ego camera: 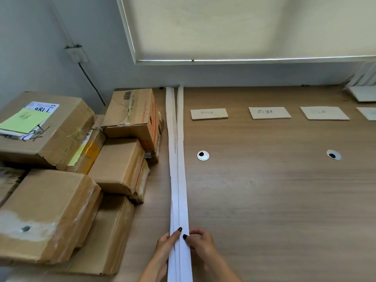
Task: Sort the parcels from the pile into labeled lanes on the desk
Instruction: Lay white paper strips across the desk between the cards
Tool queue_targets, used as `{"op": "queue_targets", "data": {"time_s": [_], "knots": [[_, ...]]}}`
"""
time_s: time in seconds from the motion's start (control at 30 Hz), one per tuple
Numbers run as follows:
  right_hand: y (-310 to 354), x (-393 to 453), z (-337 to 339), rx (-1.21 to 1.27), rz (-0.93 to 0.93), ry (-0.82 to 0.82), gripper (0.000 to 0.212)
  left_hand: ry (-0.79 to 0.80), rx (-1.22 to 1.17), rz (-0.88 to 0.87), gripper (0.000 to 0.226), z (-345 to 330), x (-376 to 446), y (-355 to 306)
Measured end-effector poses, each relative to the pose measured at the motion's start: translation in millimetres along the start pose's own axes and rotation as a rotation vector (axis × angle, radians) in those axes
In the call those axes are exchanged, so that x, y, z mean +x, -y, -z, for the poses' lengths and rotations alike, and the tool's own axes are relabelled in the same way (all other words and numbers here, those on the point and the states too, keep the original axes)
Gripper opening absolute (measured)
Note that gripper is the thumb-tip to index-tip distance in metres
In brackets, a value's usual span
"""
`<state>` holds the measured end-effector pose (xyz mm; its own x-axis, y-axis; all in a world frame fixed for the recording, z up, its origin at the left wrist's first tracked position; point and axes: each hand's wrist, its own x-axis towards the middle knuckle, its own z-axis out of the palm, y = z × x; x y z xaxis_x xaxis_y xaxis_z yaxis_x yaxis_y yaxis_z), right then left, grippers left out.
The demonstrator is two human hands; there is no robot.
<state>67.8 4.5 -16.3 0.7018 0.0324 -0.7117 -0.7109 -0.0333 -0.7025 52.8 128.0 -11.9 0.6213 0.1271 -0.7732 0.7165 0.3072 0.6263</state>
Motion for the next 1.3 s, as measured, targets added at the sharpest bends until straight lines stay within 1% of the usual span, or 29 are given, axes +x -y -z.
{"op": "queue_targets", "data": {"time_s": [0.07, 0.2, 0.4, 0.53, 0.63, 0.8, 0.93, 1.0, 1.07, 1.1, 1.17, 1.23, 1.27, 1.3], "knots": [[0.1, 1.0, 0.8, 0.002, -0.009, 0.014, 0.022, 0.042, -0.005, 0.008, 0.028, 3.5, 0.0, -1.2], [-4.1, 1.7, 3.1, 0.075, -0.016, 0.004, 0.018, 0.03, -0.017, 0.011, 0.034, 6.1, 2.7, -2.2], [-11.3, 4.0, 15.0, 0.128, -0.025, -0.07, 0.011, -0.008, -0.056, 0.021, 0.026, 4.0, 1.2, -1.4], [-16.2, 4.5, 24.8, 0.141, -0.036, -0.08, 0.011, -0.04, -0.066, 0.016, 0.02, 5.2, 0.3, 2.4], [-19.4, 7.5, 31.8, 0.082, -0.029, -0.093, 0.014, -0.063, -0.074, 0.028, 0.018, 8.1, -1.2, 4.2], [-18.3, 17.3, 34.0, -0.06, 0.033, -0.12, 0.021, -0.086, -0.022, 0.011, 0.02, 16.9, 0.7, 5.5], [-16.8, 23.9, 29.5, -0.128, 0.041, -0.128, 0.021, -0.083, 0.005, 0.0, 0.024, 21.4, 4.1, 3.9], [-17.2, 25.1, 27.0, -0.187, 0.035, -0.139, 0.018, -0.074, -0.001, 0.002, 0.026, 22.4, 4.5, 2.5], [-16.7, 24.4, 26.1, -0.273, 0.037, -0.155, 0.016, -0.067, -0.029, 0.012, 0.024, 23.5, 4.2, 1.4], [-16.1, 23.7, 26.2, -0.319, 0.048, -0.169, 0.018, -0.064, -0.052, 0.014, 0.023, 23.9, 4.5, 1.2], [-13.8, 21.2, 26.1, -0.377, 0.101, -0.235, 0.026, -0.058, -0.11, 0.015, 0.024, 24.1, 5.6, 0.1], [-11.1, 16.4, 21.7, -0.379, 0.168, -0.306, 0.029, -0.042, -0.18, 0.032, 0.028, 24.6, 7.1, 0.4], [-9.7, 13.9, 16.5, -0.366, 0.191, -0.295, 0.027, -0.038, -0.212, 0.039, 0.03, 25.0, 7.8, 0.9], [-8.3, 11.0, 9.0, -0.348, 0.201, -0.245, 0.025, -0.033, -0.23, 0.04, 0.03, 25.0, 8.5, 1.8]]}}
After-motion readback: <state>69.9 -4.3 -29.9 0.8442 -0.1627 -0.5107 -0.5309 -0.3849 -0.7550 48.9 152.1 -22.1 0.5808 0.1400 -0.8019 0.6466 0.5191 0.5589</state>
